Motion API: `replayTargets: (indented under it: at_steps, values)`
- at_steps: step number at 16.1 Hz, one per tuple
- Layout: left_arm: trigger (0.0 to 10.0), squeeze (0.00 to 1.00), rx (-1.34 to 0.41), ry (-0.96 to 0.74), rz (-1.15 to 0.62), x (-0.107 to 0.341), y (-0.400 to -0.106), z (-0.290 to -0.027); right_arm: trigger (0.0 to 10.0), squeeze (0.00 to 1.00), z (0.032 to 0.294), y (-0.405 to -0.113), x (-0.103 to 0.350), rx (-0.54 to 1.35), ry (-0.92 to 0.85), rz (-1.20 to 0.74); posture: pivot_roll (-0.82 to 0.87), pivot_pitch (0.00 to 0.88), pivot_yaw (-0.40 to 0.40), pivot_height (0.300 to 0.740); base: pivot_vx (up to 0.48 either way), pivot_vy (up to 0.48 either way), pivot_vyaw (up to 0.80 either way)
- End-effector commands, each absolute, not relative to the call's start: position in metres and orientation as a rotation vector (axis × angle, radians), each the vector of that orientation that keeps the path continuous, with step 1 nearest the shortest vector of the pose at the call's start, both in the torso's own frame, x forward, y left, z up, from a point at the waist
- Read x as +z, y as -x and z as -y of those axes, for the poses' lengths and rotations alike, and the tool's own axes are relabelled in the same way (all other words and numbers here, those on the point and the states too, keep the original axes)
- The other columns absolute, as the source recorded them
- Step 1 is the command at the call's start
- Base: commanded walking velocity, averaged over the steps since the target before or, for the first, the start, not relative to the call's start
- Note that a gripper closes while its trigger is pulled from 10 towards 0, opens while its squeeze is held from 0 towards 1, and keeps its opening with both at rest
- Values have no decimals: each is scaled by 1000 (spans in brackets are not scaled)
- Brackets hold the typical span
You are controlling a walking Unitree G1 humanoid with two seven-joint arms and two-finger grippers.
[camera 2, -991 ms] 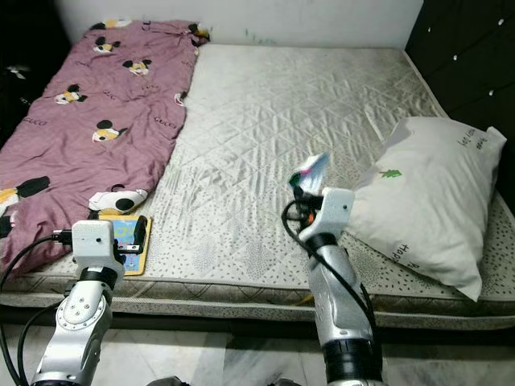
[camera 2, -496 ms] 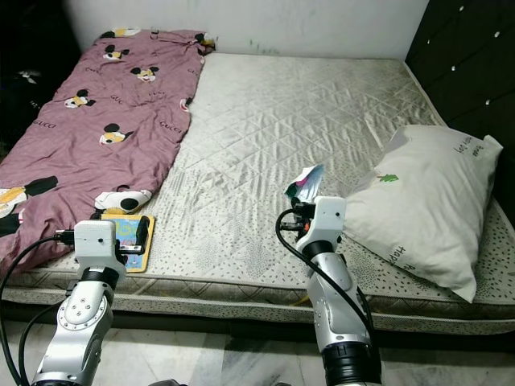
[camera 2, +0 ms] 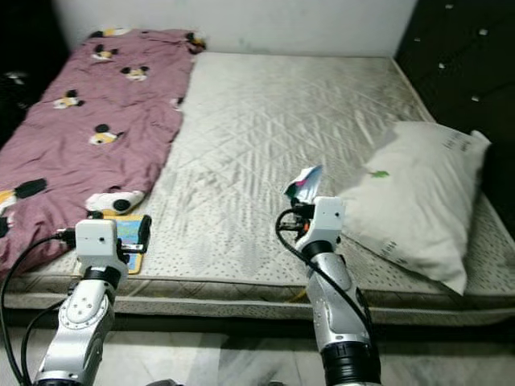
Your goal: Clean up the room
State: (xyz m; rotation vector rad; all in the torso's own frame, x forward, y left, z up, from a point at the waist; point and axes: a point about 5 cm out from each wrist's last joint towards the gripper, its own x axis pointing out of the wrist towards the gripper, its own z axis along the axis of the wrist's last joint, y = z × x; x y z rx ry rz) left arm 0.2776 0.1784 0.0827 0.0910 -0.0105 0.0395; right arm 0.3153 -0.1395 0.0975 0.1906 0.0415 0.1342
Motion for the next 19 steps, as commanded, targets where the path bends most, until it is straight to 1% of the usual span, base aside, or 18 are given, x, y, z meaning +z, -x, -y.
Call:
replayTargets:
  at_steps: [1, 5, 15, 19]
  values:
    - [10000, 0, 24, -87, 11, 83, -276, -178, 10000, 0, 138, -317, 97, 141, -200, -46, 8, 102, -32, 740, 0, 0, 0]
    - [10000, 0, 7, -91, 17, 84, -276, -176, 10000, 0, 139, -316, 96, 140, -199, -49, 8, 102, -32, 740, 0, 0, 0]
    - [10000, 0, -8, -83, 19, 85, -277, -174, 10000, 0, 138, -317, 96, 146, -191, -52, 7, 105, -33, 740, 266, 0, 0]
    - [10000, 0, -19, -76, 20, 85, -277, -170, 10000, 0, 139, -317, 96, 149, -185, -51, 7, 105, -33, 740, 277, 0, 0]
